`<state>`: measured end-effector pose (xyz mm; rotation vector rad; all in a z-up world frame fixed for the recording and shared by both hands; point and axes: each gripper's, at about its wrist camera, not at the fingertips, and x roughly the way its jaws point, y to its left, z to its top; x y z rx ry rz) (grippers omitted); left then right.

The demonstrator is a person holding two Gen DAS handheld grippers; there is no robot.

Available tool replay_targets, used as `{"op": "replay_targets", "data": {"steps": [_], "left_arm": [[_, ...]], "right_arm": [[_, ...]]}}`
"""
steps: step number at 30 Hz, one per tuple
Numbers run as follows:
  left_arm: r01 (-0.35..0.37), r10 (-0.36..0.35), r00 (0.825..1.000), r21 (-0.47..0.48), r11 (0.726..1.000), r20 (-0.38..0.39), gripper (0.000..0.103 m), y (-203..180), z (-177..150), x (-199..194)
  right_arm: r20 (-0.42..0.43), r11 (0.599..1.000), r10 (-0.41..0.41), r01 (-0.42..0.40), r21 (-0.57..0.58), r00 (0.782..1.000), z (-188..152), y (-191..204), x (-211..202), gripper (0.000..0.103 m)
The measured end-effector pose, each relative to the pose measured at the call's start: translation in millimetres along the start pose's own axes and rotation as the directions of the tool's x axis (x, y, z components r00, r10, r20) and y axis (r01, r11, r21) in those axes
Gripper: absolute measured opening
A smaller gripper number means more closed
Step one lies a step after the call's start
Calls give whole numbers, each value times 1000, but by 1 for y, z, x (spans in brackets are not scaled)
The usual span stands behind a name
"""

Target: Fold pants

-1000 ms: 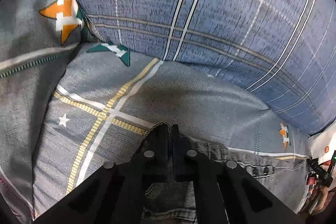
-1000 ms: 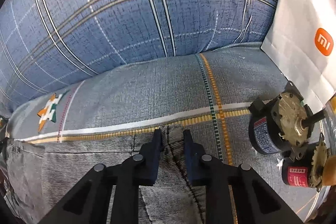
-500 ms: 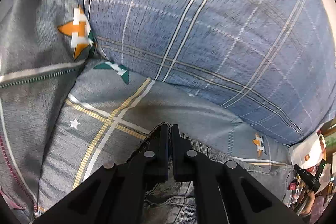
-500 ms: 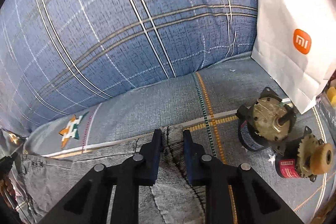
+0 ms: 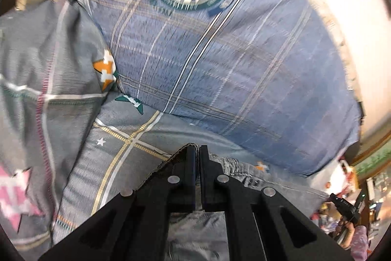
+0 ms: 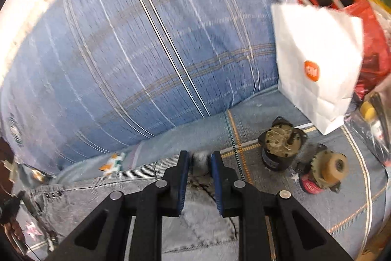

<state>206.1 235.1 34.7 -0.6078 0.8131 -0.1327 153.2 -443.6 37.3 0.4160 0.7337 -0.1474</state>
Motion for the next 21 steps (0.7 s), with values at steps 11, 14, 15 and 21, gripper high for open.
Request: {"op": "replay_targets", "data": {"steps": [11,14,15,21], "left_arm": [[30,-30,999,26,999,-24,3,12,-56,-41],[25,-24,1000,39,999,-9,3,9,-57,-41],[21,-21,1000,46,999,-2,3,8,-57,-42],[5,-6,1000,53,999,12,3,16,-56,-36]], "right_arm": [[-145,997,45,-53,-55,988,-84,-17,-11,73],[-132,994,8,-23,-110,991,-69,-1,14,73],[-140,994,4,-19,-110,990,-57,4,29,73],[-232,985,-74,35,-169,970,-4,20,125,56]]}}
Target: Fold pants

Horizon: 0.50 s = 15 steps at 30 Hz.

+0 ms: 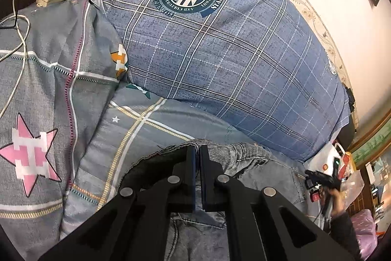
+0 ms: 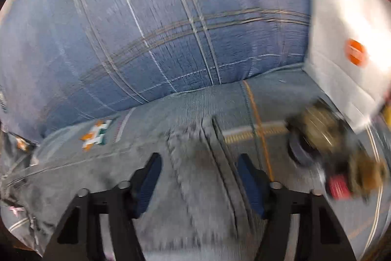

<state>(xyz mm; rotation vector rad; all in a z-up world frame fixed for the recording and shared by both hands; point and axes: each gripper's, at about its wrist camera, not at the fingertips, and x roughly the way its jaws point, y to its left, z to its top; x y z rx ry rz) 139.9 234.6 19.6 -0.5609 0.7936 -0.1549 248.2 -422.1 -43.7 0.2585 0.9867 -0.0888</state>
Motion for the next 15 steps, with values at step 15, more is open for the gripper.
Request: {"op": "replay_targets", "data": {"steps": [15], "left_arm": [[-16,17,1000,34,999,-15,3,4,3,16]], "right_arm": [[-103,990,-100,89,-105,990,17,14,56,16]]}}
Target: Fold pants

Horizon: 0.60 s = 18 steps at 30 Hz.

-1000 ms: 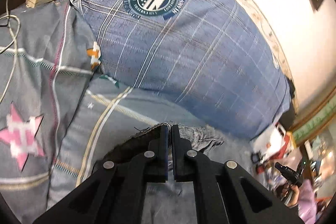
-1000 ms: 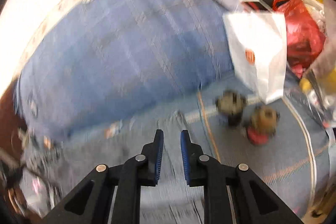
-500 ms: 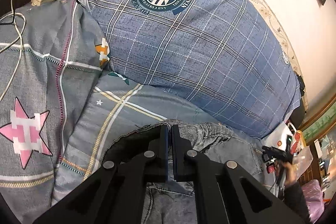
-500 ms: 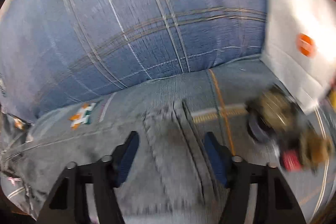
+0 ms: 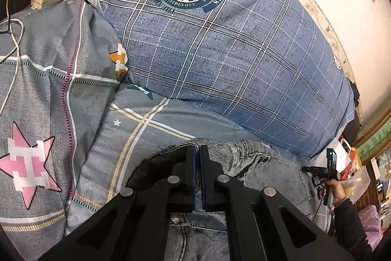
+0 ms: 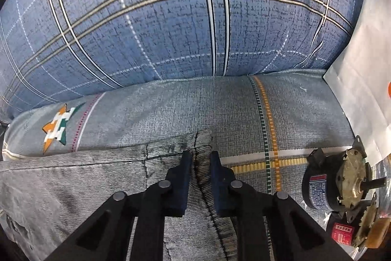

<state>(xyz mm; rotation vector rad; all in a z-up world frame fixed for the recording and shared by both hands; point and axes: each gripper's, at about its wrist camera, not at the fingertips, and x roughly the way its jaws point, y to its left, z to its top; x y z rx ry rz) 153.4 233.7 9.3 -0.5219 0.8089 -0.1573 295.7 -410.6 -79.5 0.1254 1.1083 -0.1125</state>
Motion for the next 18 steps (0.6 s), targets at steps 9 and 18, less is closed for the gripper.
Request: {"op": "replay_targets", "data": {"steps": [9,18], "left_arm": [[-14,14,1000,1,1000,-14,3,3,3,11],[-24,24,1000,-22,999,-1,3,0,7,2]], "right_arm": [[-38,1000,-8,9,3,999,15,-1,15,34],[131,997,-18,8,82,991,8,-5,-39,14]]}}
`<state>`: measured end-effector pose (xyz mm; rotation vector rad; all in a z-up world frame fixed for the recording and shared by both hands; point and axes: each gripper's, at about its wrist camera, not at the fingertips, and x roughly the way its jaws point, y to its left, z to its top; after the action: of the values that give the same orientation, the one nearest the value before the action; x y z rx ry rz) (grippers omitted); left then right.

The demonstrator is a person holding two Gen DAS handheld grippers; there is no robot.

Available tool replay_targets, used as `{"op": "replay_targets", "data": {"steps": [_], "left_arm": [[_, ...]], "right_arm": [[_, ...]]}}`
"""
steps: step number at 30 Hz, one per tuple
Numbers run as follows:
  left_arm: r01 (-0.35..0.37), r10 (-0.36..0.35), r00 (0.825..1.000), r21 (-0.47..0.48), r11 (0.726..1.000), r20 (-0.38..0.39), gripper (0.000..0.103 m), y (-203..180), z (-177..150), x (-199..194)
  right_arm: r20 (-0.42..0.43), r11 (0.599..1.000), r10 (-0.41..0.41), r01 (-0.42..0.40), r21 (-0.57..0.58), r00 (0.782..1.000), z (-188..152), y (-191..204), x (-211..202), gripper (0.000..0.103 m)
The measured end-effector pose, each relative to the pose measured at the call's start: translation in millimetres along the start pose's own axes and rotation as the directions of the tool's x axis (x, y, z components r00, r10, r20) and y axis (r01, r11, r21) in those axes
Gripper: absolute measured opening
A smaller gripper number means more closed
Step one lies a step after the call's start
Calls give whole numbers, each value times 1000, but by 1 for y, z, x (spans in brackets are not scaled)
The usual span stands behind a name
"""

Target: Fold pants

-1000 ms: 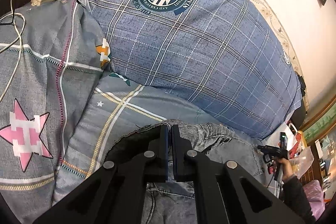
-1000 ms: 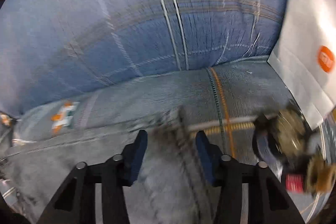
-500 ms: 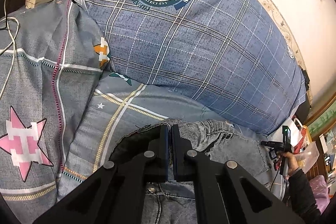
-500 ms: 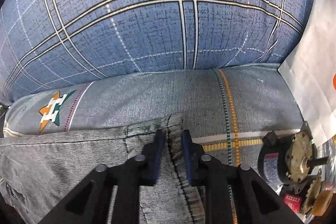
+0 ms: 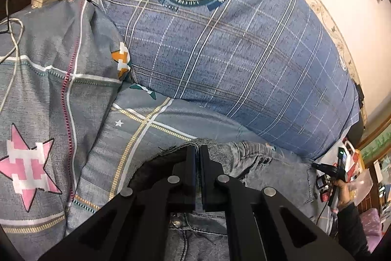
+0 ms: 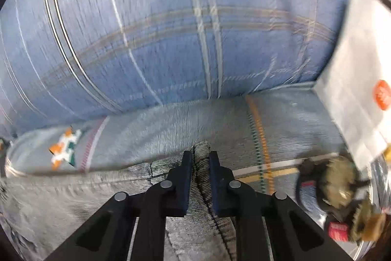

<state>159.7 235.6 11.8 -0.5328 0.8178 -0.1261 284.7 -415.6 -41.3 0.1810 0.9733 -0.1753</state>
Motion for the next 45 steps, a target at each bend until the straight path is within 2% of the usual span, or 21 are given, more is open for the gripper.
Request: {"op": "replay_targets", "data": {"steps": [3,7,10,13,15,17,19,21,23,24,25,26,27,29,31,34,35,38,40,42,45], "left_arm": [[18,-18,1000,-20,1000,26,3,-3,-3,-20],[56,-54,996,-15,998,72,3,-8,-28,-64],[74,-73,994,-13,997,79,3,2,-62,-95],[80,-77,995,-42,996,63,4,27,-103,-115],[47,-46,999,-100,994,14,4,54,-127,-116],[-32,26,999,-173,984,-34,4,84,-145,-114],[-154,134,986,-246,957,-96,4,112,-154,-113],[-207,187,977,-249,946,-99,5,118,-155,-116],[-222,216,975,-203,954,-53,11,102,-150,-124],[-223,219,975,-183,958,-40,21,93,-148,-125],[-226,226,974,-137,964,-19,28,74,-146,-124],[-229,229,973,-102,968,-8,42,59,-146,-122],[-231,232,973,-68,971,-1,46,45,-146,-118],[-219,219,976,-22,976,2,46,16,-156,-110],[-153,151,988,-60,986,-33,46,3,-168,-101],[-73,54,992,-163,984,-115,46,0,-194,-84],[-75,51,990,-178,981,-133,46,0,-199,-78],[-80,40,984,-224,971,-175,46,4,-203,-58],[-73,17,984,-311,948,-177,46,16,-198,-48],[-56,-5,986,-359,932,-165,46,24,-192,-43],[-109,36,984,-433,895,-174,46,38,-188,-36]], "right_arm": [[85,998,35,-39,55,996,-5,-7,-47,14],[230,984,114,-141,107,967,-41,-31,-128,14],[316,964,166,-221,147,934,-101,-58,-184,14],[350,940,221,-294,172,910,-175,-85,-213,17],[314,932,255,-319,173,915,-233,-97,-208,18],[229,921,269,-320,223,936,-297,-112,-188,30],[149,926,213,-248,285,966,-338,-128,-173,54],[149,912,167,-210,351,975,-364,-142,-174,55],[197,895,161,-227,385,967,-374,-146,-188,59],[213,889,172,-244,387,962,-373,-143,-194,66],[202,887,184,-251,387,962,-370,-138,-195,69],[192,884,201,-262,387,961,-368,-133,-193,69],[184,877,226,-282,389,956,-361,-126,-190,69],[147,852,259,-297,432,955,-360,-122,-180,69],[149,786,338,-366,498,929,-360,-113,-172,69],[154,753,413,-431,497,898,-365,-87,-168,69],[141,749,442,-451,485,886,-367,-77,-164,69],[92,767,466,-454,454,880,-369,-50,-151,69],[93,788,448,-441,429,889,-366,-39,-151,68],[90,772,476,-464,435,875,-362,-34,-147,68],[78,772,480,-464,434,874,-355,-28,-144,68]]}}
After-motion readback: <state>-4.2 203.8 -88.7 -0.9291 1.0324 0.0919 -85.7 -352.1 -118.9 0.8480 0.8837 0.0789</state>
